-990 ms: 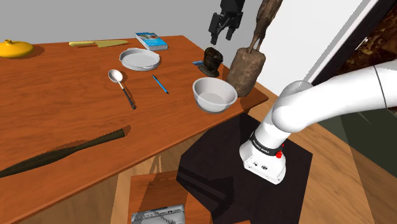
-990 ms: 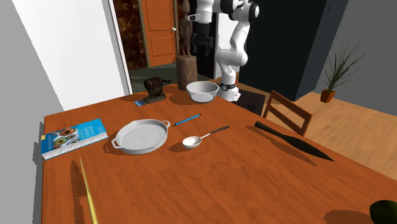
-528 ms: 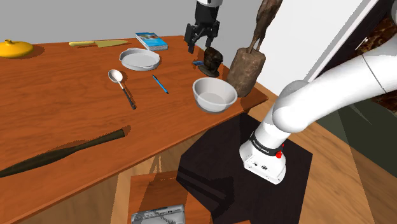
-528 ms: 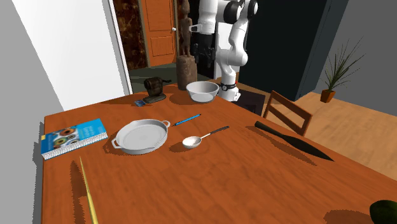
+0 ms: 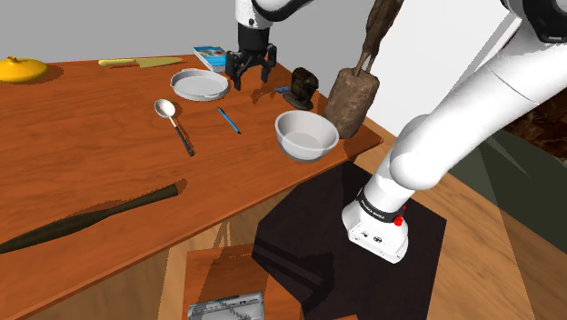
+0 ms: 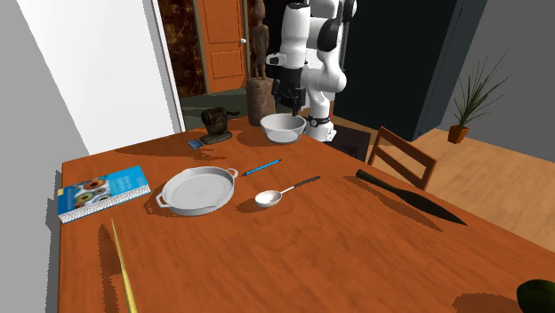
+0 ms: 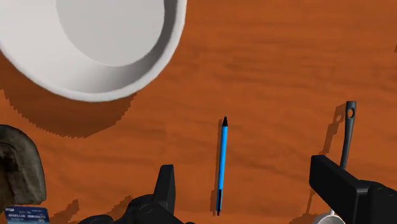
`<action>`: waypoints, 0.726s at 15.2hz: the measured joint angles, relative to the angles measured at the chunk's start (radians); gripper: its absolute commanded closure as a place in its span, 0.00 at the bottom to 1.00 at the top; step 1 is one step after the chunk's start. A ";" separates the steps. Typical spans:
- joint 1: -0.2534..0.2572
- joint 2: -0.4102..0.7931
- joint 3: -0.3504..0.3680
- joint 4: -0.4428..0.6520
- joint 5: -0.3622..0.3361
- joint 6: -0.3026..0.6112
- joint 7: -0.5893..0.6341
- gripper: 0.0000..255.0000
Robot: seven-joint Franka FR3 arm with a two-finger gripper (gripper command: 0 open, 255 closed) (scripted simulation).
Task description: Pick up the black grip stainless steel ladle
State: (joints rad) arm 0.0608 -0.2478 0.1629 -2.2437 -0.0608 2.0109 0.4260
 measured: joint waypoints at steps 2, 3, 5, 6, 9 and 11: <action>0.005 0.075 0.021 0.046 -0.013 0.022 0.043 0.00; 0.009 0.117 0.032 0.075 -0.021 0.030 0.067 0.00; 0.015 0.194 0.045 0.125 -0.040 0.049 0.106 0.00; 0.019 0.230 0.051 0.151 -0.049 0.054 0.126 0.00; 0.036 0.342 0.066 0.245 -0.080 0.058 0.185 0.00; 0.051 0.432 0.071 0.324 -0.106 0.060 0.223 0.00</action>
State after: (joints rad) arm 0.1118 0.1843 0.2334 -1.9202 -0.1664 2.0710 0.6487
